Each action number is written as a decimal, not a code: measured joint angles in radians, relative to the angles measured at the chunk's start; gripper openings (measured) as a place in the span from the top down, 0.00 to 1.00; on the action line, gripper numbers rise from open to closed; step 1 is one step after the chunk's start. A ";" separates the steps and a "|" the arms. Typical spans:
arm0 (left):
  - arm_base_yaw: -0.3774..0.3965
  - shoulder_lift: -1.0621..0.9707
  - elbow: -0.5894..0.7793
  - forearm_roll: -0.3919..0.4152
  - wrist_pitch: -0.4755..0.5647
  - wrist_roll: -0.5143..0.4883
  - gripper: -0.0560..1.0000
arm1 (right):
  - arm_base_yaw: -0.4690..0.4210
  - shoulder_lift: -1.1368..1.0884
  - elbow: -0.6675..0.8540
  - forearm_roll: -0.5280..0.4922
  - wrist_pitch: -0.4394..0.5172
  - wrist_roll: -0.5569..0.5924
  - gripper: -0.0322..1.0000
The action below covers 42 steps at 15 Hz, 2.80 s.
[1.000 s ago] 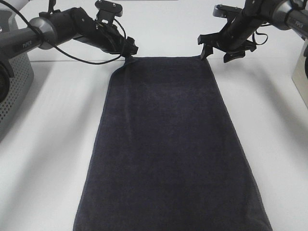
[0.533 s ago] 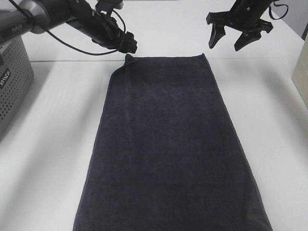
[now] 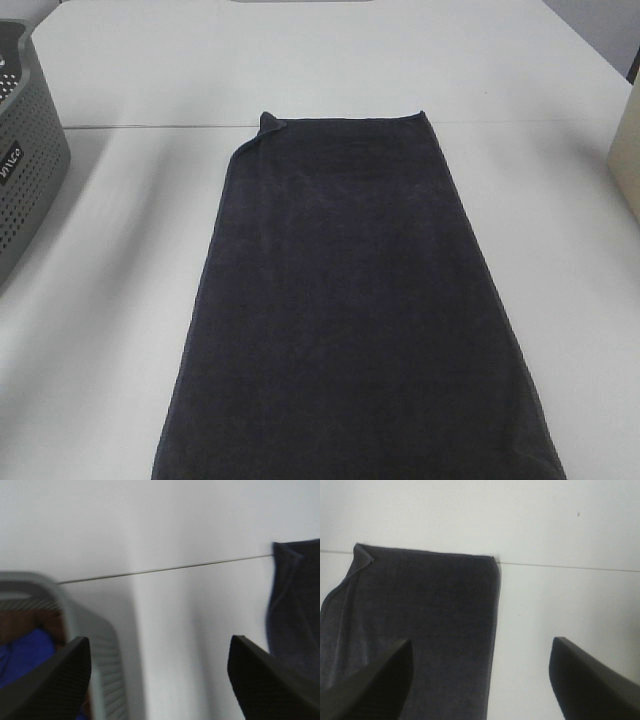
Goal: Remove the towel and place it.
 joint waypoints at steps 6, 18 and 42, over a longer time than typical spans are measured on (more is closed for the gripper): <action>0.165 -0.179 0.083 -0.181 0.024 0.061 0.27 | -0.019 -0.306 0.327 -0.016 -0.001 0.003 0.26; 0.145 -1.420 1.447 -0.163 -0.143 0.031 0.27 | -0.019 -1.544 1.640 -0.028 -0.027 0.025 0.26; 0.174 -2.220 1.897 -0.134 -0.109 0.096 0.27 | -0.072 -2.203 1.993 0.027 -0.104 -0.186 0.30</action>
